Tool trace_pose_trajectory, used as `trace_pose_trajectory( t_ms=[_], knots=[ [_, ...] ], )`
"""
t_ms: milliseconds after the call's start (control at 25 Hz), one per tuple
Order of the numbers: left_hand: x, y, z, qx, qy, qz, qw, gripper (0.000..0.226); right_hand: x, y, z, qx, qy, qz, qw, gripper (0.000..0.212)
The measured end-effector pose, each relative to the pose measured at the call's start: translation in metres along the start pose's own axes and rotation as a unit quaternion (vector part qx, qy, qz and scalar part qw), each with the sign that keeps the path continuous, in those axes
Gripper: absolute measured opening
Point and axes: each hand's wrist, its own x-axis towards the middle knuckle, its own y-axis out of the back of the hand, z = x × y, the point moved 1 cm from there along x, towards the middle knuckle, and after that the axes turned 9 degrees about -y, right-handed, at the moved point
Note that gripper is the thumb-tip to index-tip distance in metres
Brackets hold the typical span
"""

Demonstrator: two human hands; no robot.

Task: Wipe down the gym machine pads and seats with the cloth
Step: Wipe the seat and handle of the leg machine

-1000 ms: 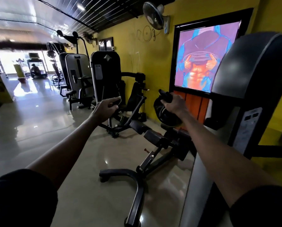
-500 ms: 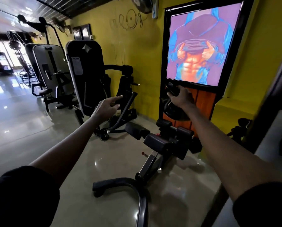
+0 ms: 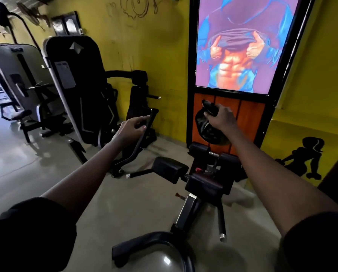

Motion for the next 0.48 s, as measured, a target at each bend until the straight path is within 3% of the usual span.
trace_pose_trajectory(
  t_ms=[280,480],
  knots=[
    [0.109,-0.005,-0.131,-0.011,-0.043,-0.057,0.997,0.045,0.068,-0.106,-0.050,-0.032,-0.053,0.024,0.998,0.055],
    [0.161,-0.041,-0.219,-0.032,-0.028,-0.111,0.993,0.045,0.110,-0.182,-0.049,-0.051,-0.098,0.003,0.994,0.057]
  ],
)
